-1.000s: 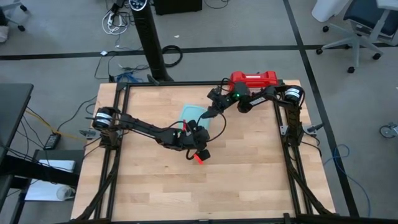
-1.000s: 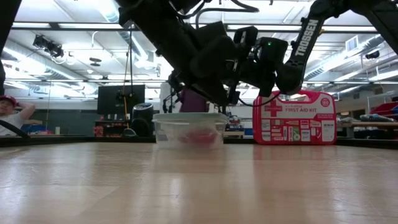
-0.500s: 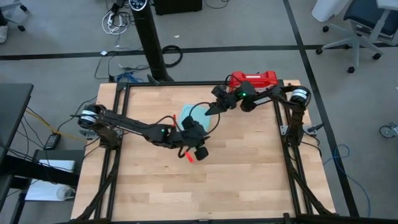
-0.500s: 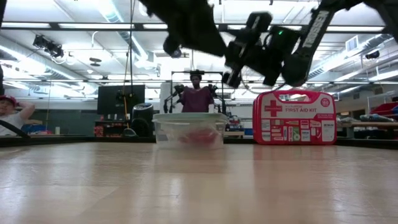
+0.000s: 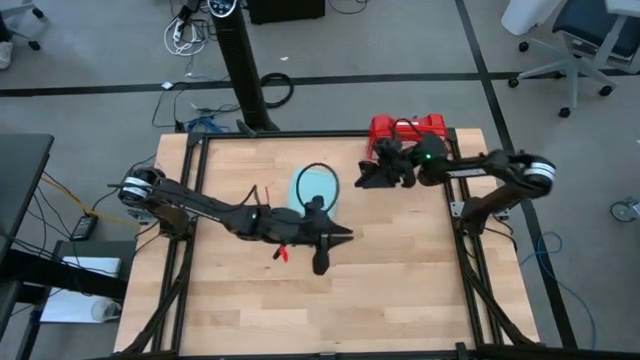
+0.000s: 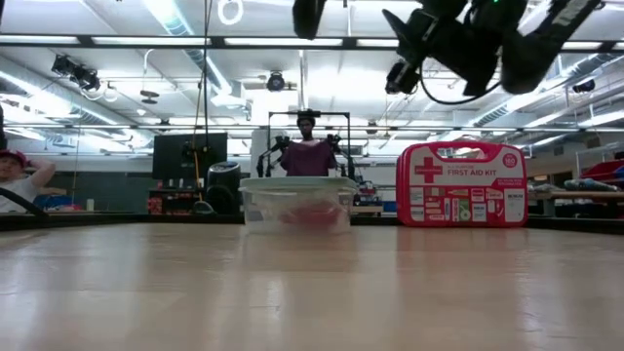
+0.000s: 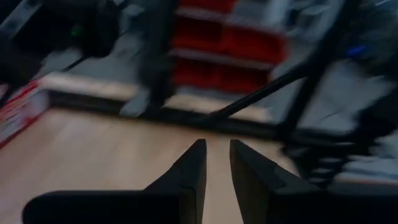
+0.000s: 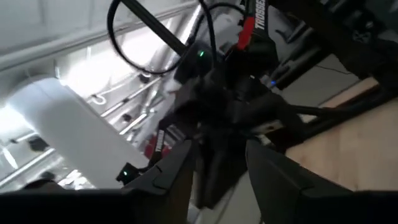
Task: Roll bandage
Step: Close the plastic container
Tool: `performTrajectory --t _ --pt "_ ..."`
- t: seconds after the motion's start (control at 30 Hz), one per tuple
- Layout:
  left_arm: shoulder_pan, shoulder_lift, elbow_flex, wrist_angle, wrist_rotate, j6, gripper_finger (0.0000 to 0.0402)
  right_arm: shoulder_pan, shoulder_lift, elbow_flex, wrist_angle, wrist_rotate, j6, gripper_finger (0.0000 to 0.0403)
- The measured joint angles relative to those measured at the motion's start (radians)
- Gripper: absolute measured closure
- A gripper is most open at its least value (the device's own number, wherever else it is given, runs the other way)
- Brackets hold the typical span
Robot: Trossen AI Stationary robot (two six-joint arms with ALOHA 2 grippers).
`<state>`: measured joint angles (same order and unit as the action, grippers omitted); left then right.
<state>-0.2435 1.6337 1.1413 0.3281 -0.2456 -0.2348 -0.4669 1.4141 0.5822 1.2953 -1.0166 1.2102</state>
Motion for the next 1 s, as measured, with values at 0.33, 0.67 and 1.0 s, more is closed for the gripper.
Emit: performTrajectory --t 0.33,0.67,1.0 --pt "0.005 0.001 -0.262 0.418 0.114 -0.119 0.0325 0.189 -0.235 -0.056 -0.615 0.278 -0.444 0.0253" --pt "0.078 -0.005 -0.396 0.457 0.067 -0.256 0.0325 0.372 -0.296 -0.057 -0.994 0.668 -0.737 0.0253" --pt "0.197 -0.005 -0.533 0.589 0.036 -0.399 0.0325 0.465 -0.288 -0.057 -1.196 1.033 -0.875 0.0253"
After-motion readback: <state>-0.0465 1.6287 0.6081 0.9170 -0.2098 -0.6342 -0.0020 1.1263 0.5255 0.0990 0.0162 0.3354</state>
